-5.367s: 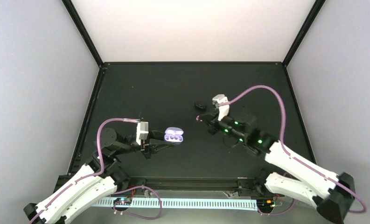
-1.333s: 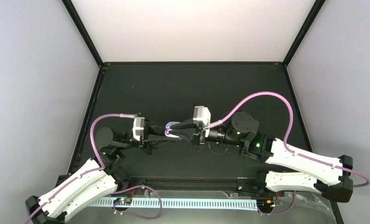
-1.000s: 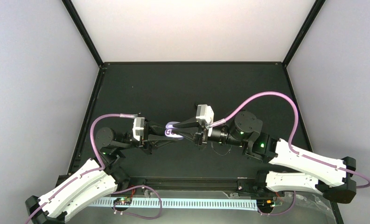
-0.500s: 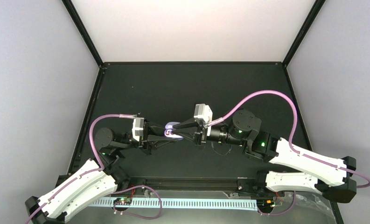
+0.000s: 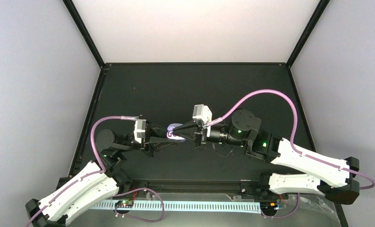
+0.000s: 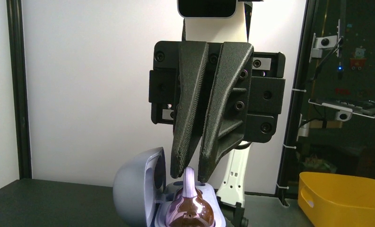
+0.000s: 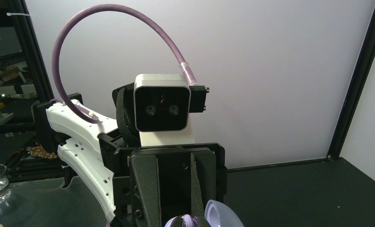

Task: Insert the wireless bluetooth earbuds into the charging case
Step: Place the earbud in the charging case.

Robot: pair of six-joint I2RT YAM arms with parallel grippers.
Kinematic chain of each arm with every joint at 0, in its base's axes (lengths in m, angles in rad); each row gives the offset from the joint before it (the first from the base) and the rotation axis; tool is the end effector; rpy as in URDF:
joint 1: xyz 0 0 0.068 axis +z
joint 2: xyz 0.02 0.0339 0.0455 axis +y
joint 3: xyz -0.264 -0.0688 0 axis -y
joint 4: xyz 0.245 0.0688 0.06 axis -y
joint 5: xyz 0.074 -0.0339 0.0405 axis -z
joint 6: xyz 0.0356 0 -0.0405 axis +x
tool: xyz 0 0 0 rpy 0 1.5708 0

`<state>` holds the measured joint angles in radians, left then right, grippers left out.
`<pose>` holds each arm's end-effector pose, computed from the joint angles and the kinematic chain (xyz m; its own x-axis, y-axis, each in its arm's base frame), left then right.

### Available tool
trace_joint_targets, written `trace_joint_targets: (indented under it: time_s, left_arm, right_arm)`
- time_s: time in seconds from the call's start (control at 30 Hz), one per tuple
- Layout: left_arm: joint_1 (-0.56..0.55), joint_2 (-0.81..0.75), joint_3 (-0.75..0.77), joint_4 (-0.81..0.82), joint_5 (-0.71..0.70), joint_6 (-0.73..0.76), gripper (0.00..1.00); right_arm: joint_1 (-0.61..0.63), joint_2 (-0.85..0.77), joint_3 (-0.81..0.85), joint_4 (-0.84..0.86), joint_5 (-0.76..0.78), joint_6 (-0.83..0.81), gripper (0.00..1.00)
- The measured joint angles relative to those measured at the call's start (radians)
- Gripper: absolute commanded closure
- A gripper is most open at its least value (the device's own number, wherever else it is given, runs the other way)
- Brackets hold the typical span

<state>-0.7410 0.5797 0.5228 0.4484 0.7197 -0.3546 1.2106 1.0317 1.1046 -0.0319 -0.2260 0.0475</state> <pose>0.0877 -0.1120 0.3425 -0.0683 -0.2914 -0.9542 0.9953 0.0452 -0.0851 0.0747 0.2209 0.4222 -0.0326 0.0447 -0.9985 -0.9905 0.1320 0.0383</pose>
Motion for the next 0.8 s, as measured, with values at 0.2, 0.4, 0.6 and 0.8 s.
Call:
trace_joint_targets:
  time_s: [0.2,0.4,0.6,0.8]
  left_arm:
    - [0.000,0.000,0.000,-0.005,-0.006,0.004,0.98]
    - [0.000,-0.004,0.000,-0.010,-0.011,0.009,0.98]
    - [0.000,-0.004,0.000,-0.012,-0.016,0.013,0.98]
    - [0.000,-0.005,0.000,-0.012,-0.021,0.013,0.98]
  right_arm:
    - [0.000,0.006,0.010,-0.016,-0.003,0.005,0.99]
    - [0.000,0.011,0.015,-0.021,-0.002,0.011,0.99]
    - [0.000,0.013,0.017,-0.020,-0.002,0.022,0.99]
    - [0.000,0.019,0.017,-0.011,-0.001,0.044,0.99]
